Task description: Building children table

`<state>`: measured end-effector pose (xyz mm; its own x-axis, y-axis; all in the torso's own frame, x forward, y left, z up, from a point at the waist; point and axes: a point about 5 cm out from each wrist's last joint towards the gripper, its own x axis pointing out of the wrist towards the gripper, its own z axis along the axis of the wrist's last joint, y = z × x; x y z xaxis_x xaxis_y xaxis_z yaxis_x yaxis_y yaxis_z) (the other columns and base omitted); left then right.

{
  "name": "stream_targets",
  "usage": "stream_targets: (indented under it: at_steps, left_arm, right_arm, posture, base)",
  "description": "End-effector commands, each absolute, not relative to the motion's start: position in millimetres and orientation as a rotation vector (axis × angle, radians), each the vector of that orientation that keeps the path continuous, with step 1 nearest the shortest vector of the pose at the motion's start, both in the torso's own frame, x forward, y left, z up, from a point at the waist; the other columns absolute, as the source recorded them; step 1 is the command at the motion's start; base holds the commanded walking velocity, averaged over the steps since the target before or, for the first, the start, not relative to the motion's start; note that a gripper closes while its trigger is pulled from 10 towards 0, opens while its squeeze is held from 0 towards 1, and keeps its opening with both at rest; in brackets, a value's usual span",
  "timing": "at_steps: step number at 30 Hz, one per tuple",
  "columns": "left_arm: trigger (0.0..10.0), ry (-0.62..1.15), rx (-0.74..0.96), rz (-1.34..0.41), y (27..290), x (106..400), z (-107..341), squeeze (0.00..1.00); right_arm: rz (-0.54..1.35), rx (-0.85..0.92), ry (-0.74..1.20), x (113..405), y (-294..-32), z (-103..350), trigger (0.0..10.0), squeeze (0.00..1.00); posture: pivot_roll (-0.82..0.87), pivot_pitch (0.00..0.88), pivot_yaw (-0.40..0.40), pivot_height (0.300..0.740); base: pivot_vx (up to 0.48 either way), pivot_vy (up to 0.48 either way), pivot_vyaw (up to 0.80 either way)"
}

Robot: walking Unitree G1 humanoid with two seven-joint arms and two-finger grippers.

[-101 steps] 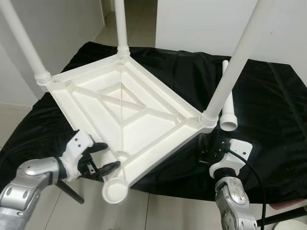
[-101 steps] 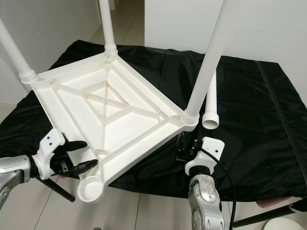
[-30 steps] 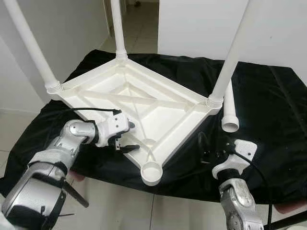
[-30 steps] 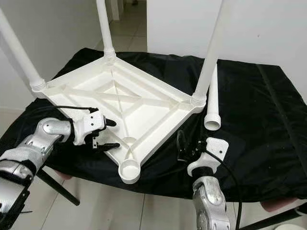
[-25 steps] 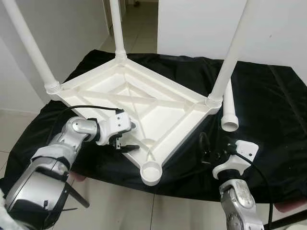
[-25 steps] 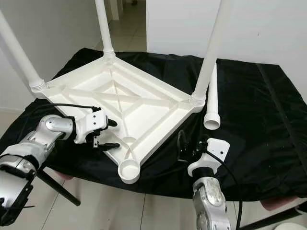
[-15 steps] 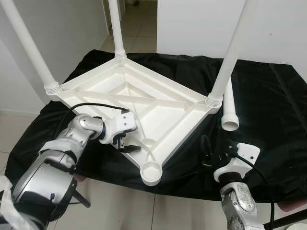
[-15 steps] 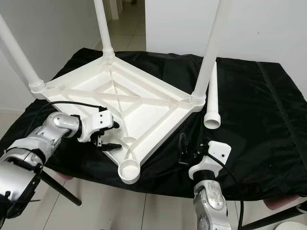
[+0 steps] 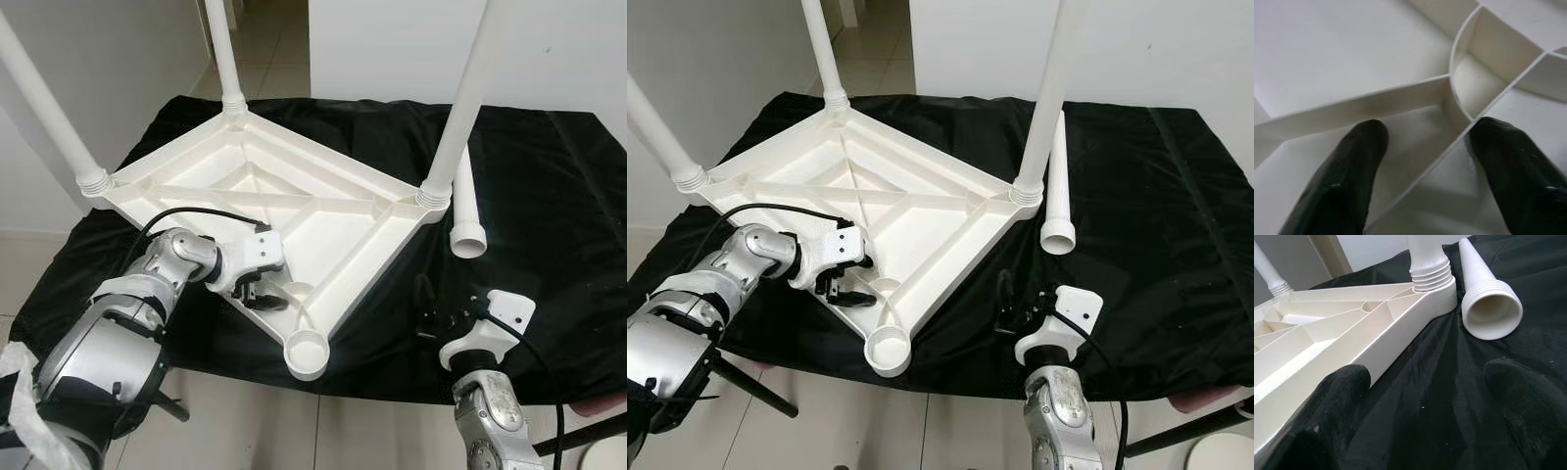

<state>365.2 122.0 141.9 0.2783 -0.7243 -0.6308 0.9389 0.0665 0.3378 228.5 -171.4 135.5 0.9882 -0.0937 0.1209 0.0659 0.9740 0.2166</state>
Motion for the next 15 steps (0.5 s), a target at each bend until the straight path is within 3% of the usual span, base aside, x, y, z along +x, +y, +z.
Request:
stream_targets:
  at_steps: [1,15]
  left_arm:
    - [0.0,0.385,0.800,-1.209,131.3,365.2,130.7,0.00]
    - [0.0,0.359,0.714,-1.165,146.1,362.8,127.8,0.00]
  right_arm:
    - [-0.089,0.214,-0.125,228.0,-171.7,136.2,10.0,0.00]
    - [-0.091,0.215,-0.121,229.6,-171.9,136.5,10.0,0.00]
  posture:
    - [-0.14,0.139,0.079,0.740]
    - [-0.13,0.138,0.068,0.740]
  base:
    - [0.000,0.000,0.00]
    - [0.000,0.000,0.00]
